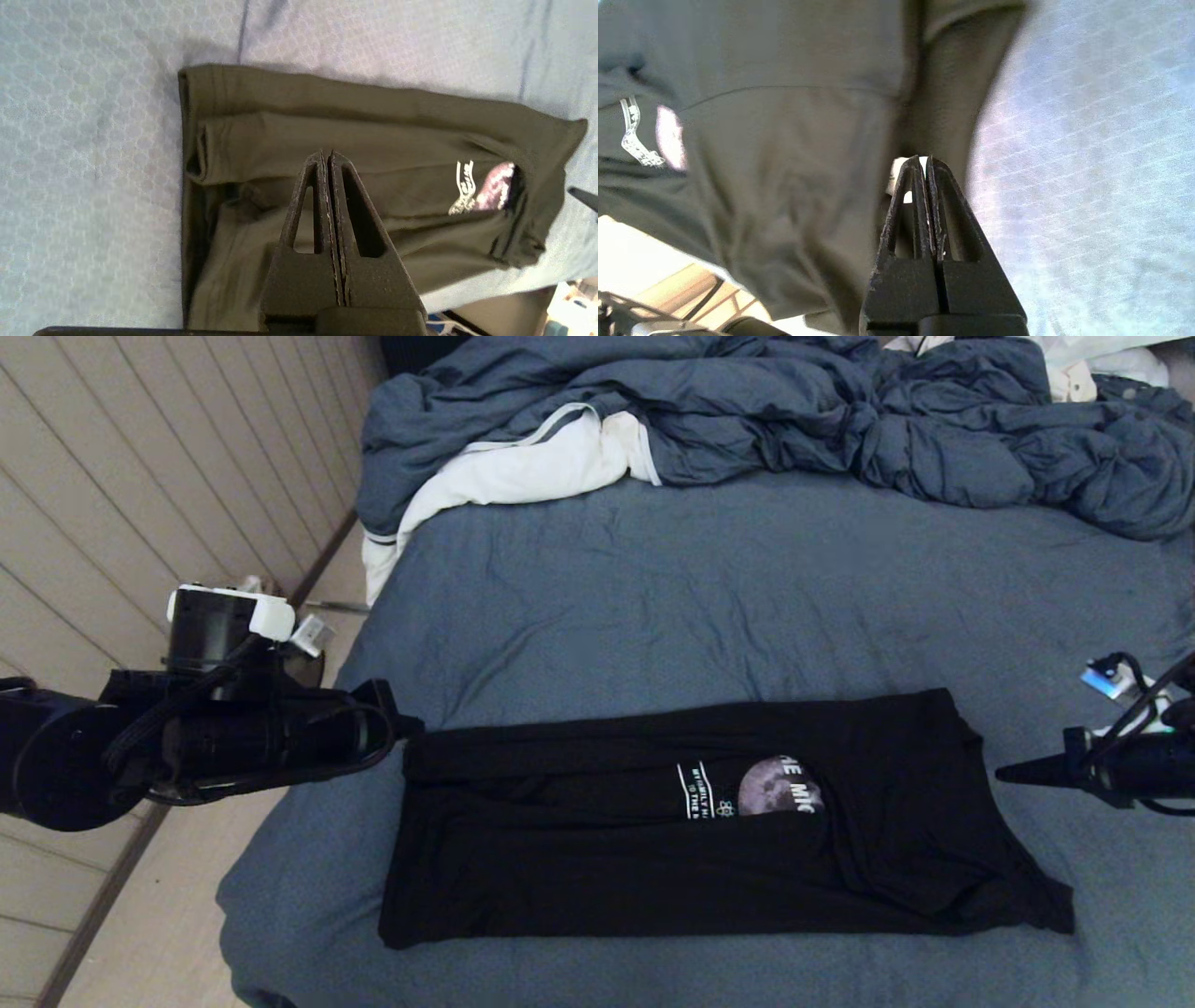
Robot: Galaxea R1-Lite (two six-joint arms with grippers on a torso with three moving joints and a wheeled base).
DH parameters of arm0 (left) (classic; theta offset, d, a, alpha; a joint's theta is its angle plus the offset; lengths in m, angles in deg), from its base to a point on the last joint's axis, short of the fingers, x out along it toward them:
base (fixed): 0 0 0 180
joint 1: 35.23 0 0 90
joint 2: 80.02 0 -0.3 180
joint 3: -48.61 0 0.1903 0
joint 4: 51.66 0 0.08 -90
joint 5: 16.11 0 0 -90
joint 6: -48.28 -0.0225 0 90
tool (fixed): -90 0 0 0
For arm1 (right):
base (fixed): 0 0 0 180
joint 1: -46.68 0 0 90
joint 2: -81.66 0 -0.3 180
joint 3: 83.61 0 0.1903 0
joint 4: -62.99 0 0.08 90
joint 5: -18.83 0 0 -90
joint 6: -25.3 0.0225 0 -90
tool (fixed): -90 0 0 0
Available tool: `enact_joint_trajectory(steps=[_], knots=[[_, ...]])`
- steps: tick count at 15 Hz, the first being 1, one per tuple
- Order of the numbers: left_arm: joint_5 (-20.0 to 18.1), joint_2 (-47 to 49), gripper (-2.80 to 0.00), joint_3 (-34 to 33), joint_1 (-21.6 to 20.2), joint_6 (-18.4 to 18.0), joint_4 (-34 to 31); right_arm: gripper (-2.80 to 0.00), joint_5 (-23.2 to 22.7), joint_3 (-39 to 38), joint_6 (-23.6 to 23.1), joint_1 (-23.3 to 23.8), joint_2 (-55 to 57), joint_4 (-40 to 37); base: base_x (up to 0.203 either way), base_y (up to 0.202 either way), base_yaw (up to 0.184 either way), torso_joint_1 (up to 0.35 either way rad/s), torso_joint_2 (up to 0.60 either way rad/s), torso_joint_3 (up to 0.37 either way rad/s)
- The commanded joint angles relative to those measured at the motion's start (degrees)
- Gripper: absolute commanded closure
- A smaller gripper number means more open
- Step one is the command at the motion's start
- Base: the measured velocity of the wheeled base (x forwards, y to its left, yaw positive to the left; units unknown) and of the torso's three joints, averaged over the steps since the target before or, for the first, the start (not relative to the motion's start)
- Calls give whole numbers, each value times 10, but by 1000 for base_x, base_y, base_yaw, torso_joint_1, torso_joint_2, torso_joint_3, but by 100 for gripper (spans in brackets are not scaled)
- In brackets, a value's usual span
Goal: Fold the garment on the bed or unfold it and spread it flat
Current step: Fold the black T-shirt
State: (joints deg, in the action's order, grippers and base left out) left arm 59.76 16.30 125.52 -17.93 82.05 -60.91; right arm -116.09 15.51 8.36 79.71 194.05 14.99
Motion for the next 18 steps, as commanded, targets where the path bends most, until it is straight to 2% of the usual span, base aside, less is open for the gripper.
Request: enact_joint_trajectory(steps=[1,10,11,18], knots=[[-1,-10,0,-2,0,3,-1,0,-3,2,-8,2,15,-2,0,0,0,0,0,0],[-1,-3,0,-5,12,10,5,0,-9,-2,-9,3,11,1,0,0,0,0,0,0],[-1,-5,0,-6,12,10,4,-280,-9,-5,-10,3,9,2,0,0,0,0,0,0],[-1,-14,0,-9,12,10,4,-280,-10,-5,-17,4,12,2,0,0,0,0,0,0]])
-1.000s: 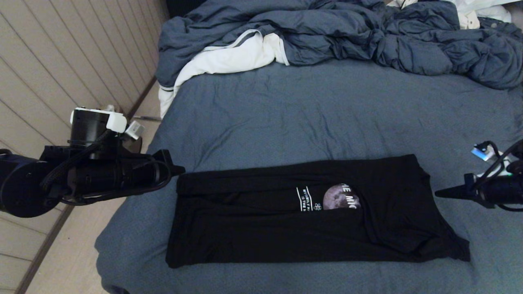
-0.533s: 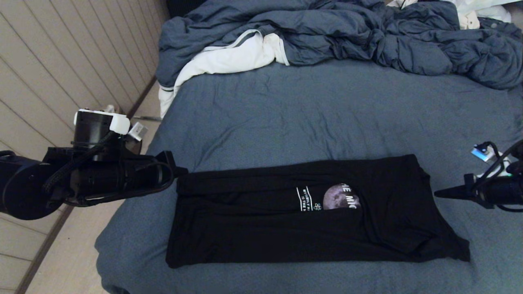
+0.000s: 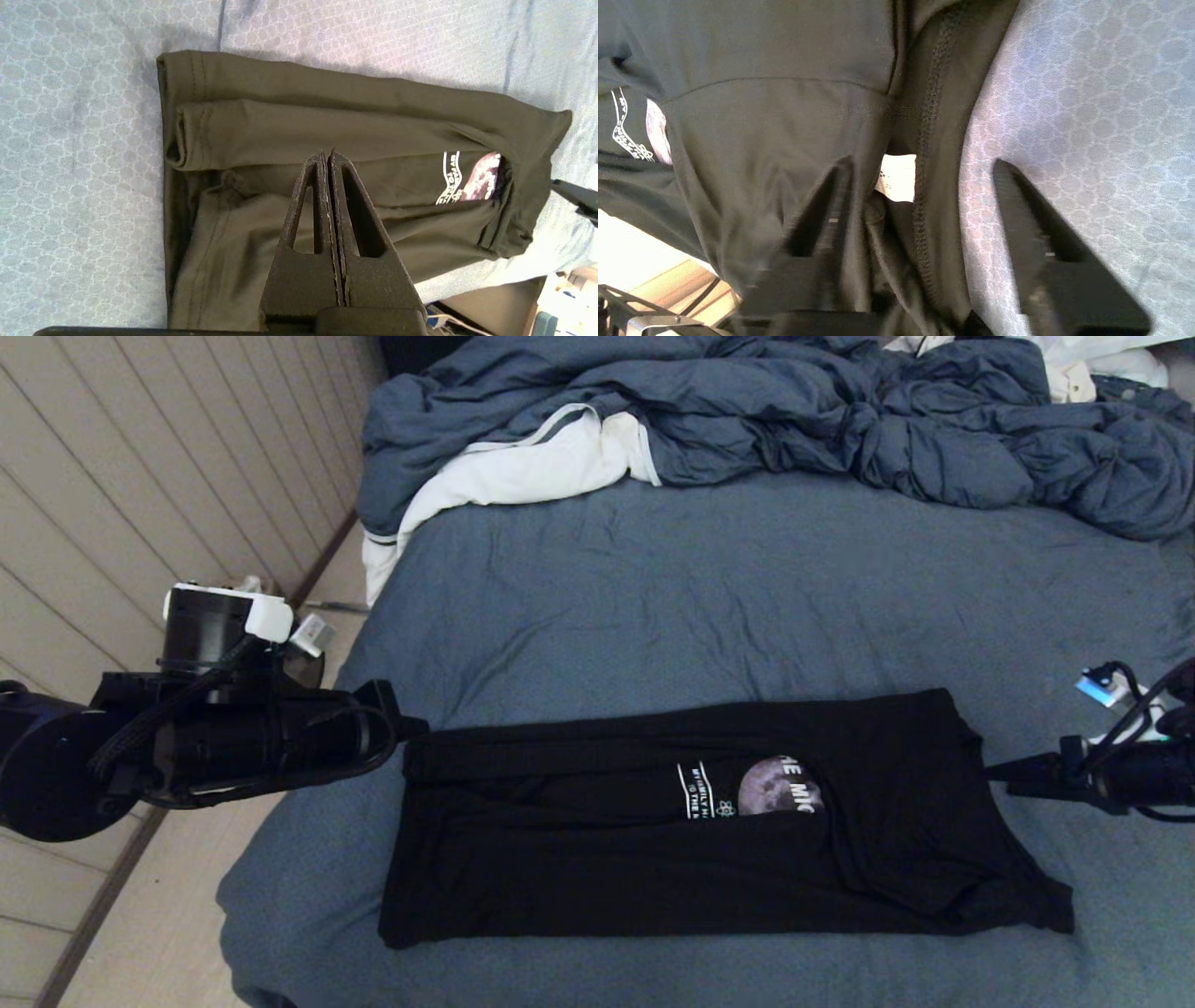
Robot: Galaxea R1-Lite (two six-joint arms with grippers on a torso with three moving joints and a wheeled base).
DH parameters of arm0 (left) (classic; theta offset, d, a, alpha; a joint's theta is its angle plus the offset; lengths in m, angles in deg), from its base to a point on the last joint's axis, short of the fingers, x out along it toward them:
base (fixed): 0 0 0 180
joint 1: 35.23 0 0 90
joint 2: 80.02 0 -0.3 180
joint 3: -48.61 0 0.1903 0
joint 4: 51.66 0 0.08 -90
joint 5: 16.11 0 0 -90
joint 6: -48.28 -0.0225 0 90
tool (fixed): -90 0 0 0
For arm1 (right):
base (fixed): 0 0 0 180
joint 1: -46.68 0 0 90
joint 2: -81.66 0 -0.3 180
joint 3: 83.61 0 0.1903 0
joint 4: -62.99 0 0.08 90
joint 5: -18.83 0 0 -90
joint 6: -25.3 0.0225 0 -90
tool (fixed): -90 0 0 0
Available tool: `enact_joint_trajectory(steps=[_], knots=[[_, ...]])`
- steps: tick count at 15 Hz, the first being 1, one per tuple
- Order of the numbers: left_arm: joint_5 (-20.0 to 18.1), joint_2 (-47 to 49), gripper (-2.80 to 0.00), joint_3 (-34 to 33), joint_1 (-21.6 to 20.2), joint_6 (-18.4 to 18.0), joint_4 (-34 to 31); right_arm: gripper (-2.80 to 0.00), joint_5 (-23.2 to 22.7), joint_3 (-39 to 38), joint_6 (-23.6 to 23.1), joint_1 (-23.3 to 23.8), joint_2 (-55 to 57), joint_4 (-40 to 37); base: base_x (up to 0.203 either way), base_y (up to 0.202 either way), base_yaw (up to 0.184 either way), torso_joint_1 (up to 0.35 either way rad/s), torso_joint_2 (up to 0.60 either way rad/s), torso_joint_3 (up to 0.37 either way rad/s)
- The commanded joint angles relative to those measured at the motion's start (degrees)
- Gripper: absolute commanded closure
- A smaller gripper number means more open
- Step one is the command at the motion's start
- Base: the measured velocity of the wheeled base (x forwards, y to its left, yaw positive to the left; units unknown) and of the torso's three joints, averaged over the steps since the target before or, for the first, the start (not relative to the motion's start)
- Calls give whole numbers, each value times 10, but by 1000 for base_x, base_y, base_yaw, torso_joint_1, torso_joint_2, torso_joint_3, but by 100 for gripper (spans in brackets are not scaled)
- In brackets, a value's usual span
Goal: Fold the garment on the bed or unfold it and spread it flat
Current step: Fold the black T-shirt
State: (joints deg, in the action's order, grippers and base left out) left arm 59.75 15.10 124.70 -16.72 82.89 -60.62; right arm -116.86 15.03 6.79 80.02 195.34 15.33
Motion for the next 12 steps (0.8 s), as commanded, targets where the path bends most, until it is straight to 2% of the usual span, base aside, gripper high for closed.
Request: enact_joint_trajectory(steps=[1,3,7,12], knots=[[-1,-4,0,-1,0,2,1,-280,-3,2,-1,0,1,-2,0,0,0,0,0,0],[-1,-5,0,-2,2,2,0,-280,-5,7,9,-3,3,-3,0,0,0,0,0,0],[-2,-6,0,-3,10,5,1,-280,-44,1,8,-7,21,-2,0,0,0,0,0,0],[-1,-3,0,-10,27,5,2,-280,-45,-20,4,-21,31,-2,0,0,0,0,0,0]])
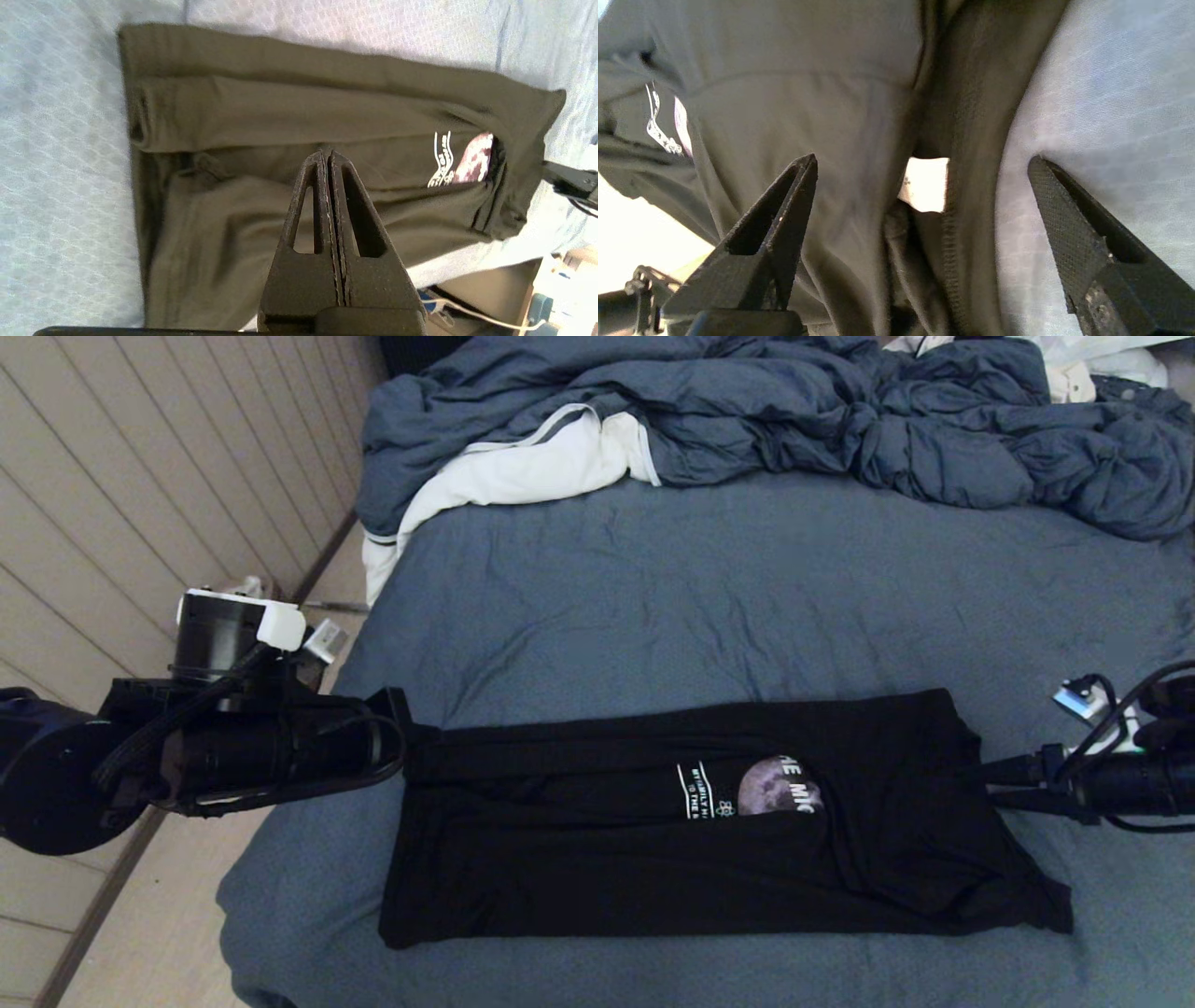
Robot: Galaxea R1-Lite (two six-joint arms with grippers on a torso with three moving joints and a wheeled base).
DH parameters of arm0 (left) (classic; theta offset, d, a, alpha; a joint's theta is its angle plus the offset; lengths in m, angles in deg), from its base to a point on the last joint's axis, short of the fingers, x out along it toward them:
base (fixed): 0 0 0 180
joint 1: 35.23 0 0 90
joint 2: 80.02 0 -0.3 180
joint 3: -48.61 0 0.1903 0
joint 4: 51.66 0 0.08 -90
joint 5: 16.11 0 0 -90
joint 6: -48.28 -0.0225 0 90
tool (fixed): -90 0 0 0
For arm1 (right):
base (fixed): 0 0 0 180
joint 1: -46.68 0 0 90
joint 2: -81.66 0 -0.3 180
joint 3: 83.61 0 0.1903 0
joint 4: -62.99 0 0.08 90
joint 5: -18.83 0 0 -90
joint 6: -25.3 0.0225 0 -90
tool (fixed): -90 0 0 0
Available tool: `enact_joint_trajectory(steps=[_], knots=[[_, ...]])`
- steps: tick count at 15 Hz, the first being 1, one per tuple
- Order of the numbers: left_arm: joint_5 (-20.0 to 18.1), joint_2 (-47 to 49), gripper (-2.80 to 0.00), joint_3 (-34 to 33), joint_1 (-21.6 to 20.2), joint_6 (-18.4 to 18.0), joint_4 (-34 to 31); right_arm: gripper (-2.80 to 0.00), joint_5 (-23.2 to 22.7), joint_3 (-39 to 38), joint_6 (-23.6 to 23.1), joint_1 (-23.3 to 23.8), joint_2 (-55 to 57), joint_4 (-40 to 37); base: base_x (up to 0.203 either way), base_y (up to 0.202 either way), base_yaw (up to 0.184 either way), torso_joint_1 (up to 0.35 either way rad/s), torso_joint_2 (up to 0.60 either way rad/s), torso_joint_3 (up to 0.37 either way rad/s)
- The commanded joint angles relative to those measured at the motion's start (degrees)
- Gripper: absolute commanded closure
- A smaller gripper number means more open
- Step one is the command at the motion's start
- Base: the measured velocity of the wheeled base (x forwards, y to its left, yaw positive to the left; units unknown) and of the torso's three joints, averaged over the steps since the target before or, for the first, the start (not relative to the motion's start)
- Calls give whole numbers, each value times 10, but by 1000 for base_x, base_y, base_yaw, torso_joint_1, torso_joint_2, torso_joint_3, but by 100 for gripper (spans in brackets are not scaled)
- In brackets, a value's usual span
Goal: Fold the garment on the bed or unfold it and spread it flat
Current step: Fold the black T-shirt
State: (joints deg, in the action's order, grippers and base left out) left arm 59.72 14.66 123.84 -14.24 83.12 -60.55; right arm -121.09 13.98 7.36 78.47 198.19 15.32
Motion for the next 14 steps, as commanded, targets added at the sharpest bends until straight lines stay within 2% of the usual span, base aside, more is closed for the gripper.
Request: enact_joint_trajectory(steps=[1,6,14], knots=[[-1,0,0,-1,3,2,1,-280,-4,-18,-2,-12,0,-1,0,0,0,0,0,0],[-1,-1,0,-2,8,3,1,-280,-5,-25,-1,-38,3,8,0,0,0,0,0,0],[0,2,0,-1,13,10,1,-280,-12,-27,1,-48,-10,9,0,0,0,0,0,0]])
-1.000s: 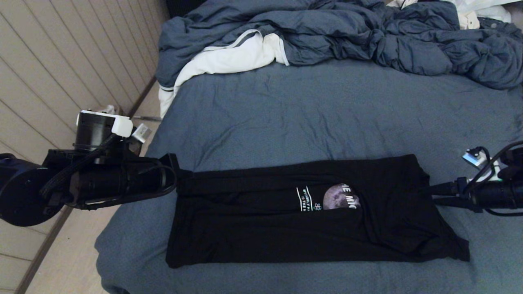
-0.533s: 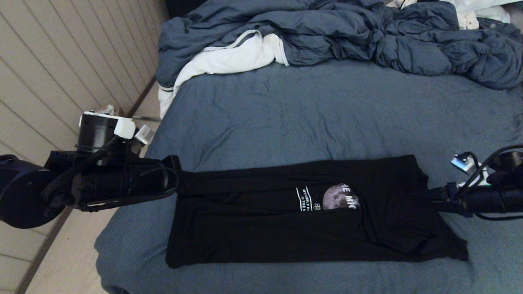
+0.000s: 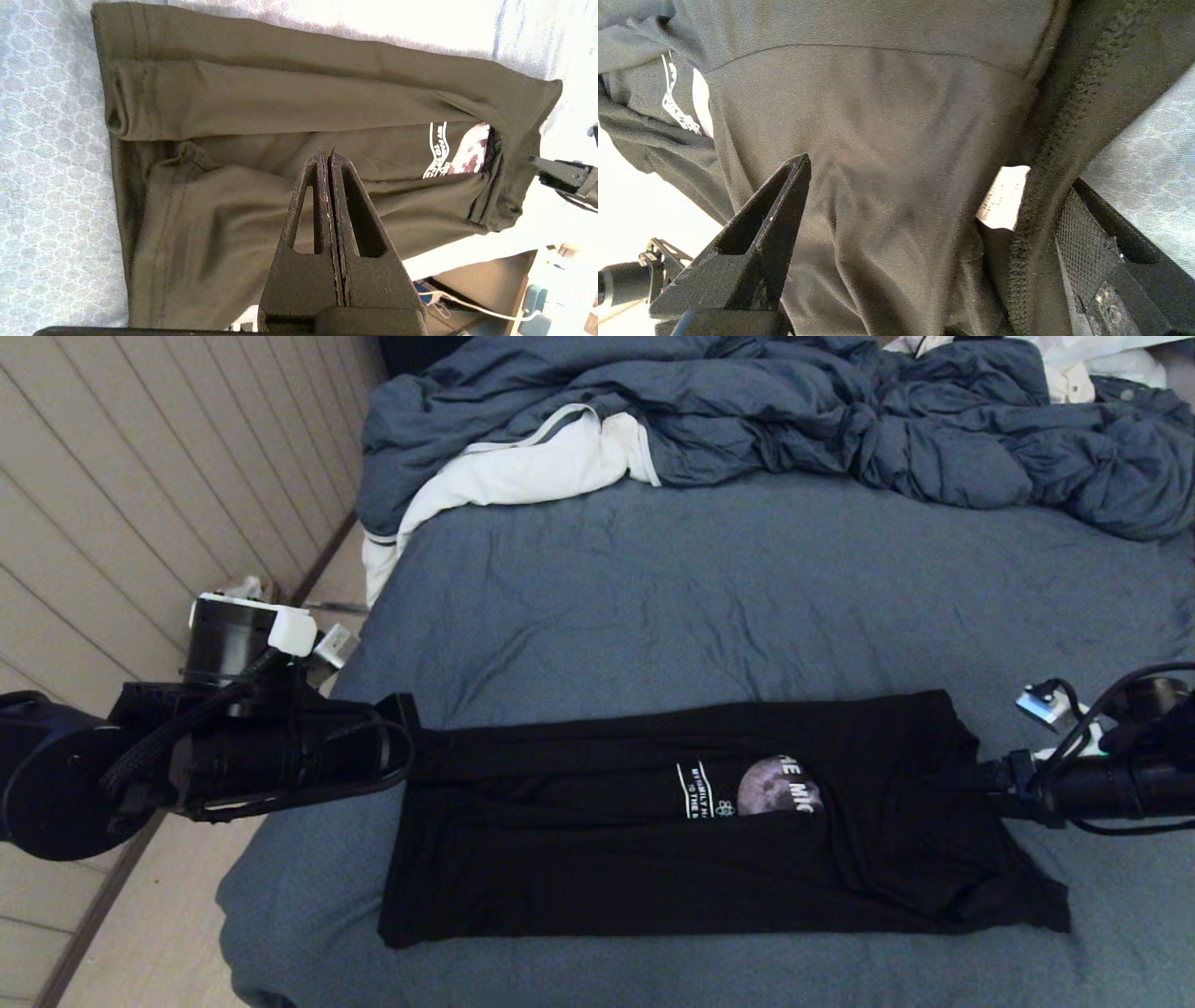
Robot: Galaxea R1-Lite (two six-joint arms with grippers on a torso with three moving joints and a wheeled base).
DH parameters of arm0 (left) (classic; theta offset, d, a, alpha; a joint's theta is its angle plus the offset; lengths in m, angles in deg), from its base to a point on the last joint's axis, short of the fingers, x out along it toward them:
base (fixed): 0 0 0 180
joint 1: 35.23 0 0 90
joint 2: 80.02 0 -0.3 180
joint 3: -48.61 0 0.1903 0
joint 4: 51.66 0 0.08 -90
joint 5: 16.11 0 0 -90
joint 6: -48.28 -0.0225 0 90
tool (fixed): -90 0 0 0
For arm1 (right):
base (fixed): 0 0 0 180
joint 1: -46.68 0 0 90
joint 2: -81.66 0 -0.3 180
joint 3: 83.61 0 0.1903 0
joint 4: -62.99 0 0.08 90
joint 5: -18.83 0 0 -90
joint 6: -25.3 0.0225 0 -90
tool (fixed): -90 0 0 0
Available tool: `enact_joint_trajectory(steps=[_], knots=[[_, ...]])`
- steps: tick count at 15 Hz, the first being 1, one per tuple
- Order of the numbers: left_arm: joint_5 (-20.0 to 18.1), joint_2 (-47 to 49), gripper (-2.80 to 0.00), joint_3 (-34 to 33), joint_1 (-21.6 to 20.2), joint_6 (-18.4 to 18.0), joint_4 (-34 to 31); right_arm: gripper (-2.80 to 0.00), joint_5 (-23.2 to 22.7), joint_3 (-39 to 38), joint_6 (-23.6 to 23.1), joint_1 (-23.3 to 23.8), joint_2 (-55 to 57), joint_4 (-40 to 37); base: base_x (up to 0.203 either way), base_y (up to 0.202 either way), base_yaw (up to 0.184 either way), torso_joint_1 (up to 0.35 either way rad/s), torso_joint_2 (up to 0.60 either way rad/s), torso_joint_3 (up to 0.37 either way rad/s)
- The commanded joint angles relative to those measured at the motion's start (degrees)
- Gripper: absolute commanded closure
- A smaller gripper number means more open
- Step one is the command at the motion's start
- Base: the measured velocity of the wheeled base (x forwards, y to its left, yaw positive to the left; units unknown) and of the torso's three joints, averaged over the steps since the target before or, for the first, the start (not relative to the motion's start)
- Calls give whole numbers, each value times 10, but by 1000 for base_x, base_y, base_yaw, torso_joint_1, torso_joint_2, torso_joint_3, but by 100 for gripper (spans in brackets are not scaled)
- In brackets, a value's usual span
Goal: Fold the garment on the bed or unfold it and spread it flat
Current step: Fold the black T-shirt
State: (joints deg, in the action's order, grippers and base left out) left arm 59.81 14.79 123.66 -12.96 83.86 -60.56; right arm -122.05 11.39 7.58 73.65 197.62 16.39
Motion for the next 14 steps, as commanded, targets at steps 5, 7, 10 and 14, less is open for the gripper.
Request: enact_joint_trajectory(steps=[5,7,10,14], knots=[[-1,-3,0,1,0,3,1,-280,-17,2,-12,4,-3,0,0,0,0,0,0,0],[-1,-2,0,1,0,3,1,0,-16,-1,-15,4,0,0,0,0,0,0,0,0],[-1,-2,0,1,0,3,2,0,-16,-4,-18,4,0,4,0,0,0,0,0,0],[-1,-1,0,1,0,3,2,0,-18,-4,-22,6,1,6,0,0,0,0,0,0]])
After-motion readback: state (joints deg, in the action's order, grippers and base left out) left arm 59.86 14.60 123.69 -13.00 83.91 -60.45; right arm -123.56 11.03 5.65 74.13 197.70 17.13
